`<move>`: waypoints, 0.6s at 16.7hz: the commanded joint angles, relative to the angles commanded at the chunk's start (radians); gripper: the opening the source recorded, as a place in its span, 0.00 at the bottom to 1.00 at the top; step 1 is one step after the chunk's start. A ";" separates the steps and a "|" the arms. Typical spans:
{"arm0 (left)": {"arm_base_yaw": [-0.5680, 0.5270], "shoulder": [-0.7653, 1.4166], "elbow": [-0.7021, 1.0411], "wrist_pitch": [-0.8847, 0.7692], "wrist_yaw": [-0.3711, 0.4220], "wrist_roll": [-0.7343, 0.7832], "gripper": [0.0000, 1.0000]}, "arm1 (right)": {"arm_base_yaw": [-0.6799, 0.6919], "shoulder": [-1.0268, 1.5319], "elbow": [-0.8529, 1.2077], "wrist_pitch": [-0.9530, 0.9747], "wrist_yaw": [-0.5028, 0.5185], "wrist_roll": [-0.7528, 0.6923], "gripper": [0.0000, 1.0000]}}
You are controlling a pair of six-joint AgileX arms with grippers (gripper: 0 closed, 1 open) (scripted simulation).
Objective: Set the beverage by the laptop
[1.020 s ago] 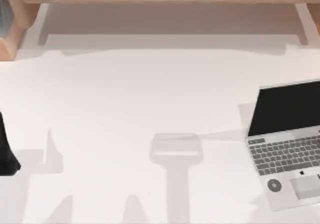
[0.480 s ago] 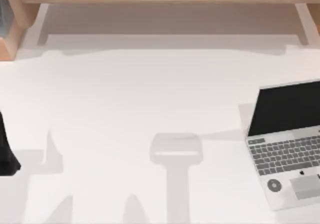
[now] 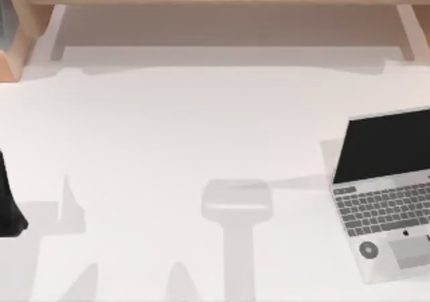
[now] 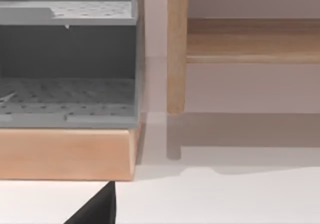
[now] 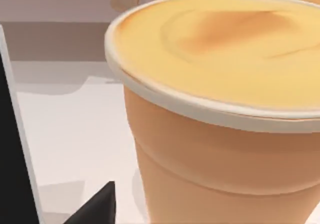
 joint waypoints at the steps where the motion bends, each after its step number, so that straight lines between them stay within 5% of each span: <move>1: 0.000 0.000 0.000 0.000 0.000 0.000 1.00 | 0.018 0.054 0.033 0.018 0.018 0.004 1.00; 10: 0.000 0.000 0.000 0.000 0.000 0.000 1.00 | 0.110 0.272 0.183 0.088 0.111 0.024 1.00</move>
